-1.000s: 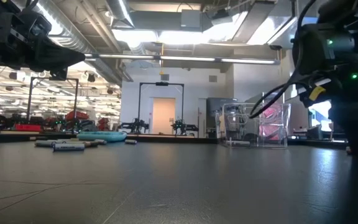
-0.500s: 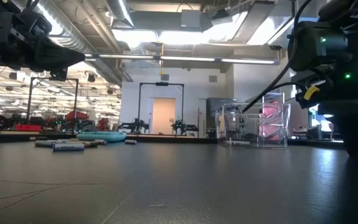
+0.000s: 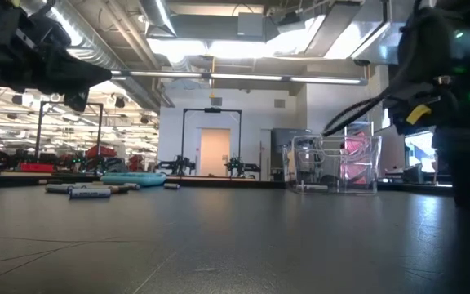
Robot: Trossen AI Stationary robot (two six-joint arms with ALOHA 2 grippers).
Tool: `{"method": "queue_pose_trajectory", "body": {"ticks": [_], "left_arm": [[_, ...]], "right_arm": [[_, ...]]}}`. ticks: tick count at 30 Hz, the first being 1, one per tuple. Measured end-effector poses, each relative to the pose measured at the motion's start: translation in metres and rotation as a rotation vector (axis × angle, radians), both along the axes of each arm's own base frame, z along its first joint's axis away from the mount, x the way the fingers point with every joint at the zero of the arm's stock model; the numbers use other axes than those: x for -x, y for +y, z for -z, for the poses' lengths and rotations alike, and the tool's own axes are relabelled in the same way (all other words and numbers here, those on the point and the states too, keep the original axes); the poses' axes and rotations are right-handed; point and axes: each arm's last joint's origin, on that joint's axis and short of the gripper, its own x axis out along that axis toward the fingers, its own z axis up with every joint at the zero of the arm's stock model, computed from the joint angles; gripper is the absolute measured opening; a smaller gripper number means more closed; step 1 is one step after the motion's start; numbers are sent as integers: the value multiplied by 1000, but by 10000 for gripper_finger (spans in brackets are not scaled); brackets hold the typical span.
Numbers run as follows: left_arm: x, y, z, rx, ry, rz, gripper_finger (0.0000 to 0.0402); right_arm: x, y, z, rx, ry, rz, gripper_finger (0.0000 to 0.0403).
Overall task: Sort batteries
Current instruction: Put the black battery into the bottom transparent bin
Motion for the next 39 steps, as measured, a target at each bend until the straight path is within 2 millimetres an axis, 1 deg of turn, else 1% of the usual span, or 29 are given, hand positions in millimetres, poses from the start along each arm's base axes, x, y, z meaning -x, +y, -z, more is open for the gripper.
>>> {"method": "queue_pose_trajectory", "body": {"ticks": [1, 2, 3, 4, 5, 7, 8, 11, 14, 17, 20, 23, 25, 27, 30, 35, 39], "left_arm": [[0, 0, 0, 61, -5, -1, 0], [0, 0, 0, 112, -11, -1, 0], [0, 0, 0, 144, -14, -2, 0], [0, 0, 0, 162, -19, -3, 0], [0, 0, -1, 171, -24, -1, 0], [0, 0, -3, 189, -48, 0, 0], [0, 0, -4, 200, -66, -1, 0], [0, 1, -8, 219, -111, -22, 0], [1, 2, -11, 185, -139, -74, 0], [1, 3, -14, 218, -174, -99, 0], [1, -1, -24, 215, -273, 1, 0], [4, -8, -41, 154, -432, 131, 0], [4, -13, -48, 101, -501, 175, 0], [2, -17, -51, 48, -530, 177, 0], [-6, -23, -50, 1, -523, 153, 0], [-23, -34, -46, -54, -489, 181, 0], [-43, -40, -48, -88, -411, 190, 0]], "right_arm": [[-4, 4, -1, 18, -57, -15, 38], [-16, 11, -3, 8, -206, -22, 38], [-32, 20, -10, -13, -384, -22, 38], [-39, 26, -15, -3, -488, -24, 37], [-41, 30, -19, 33, -565, -42, 36], [-46, 37, -22, 109, -677, -105, 36], [-53, 43, -24, 132, -763, -135, 36], [-66, 52, -48, 268, -1006, -162, 36], [-73, 60, -61, 358, -1135, -224, 36], [-75, 67, -79, 405, -1277, -281, 36], [-77, 72, -88, 446, -1368, -348, 36], [-78, 76, -96, 462, -1470, -408, 36], [-80, 78, -101, 470, -1517, -456, 36], [-85, 82, -102, 470, -1533, -505, 36], [-92, 88, -109, 482, -1552, -536, 36], [-103, 94, -116, 504, -1554, -587, 36], [-106, 96, -122, 508, -1547, -591, 36]]}}
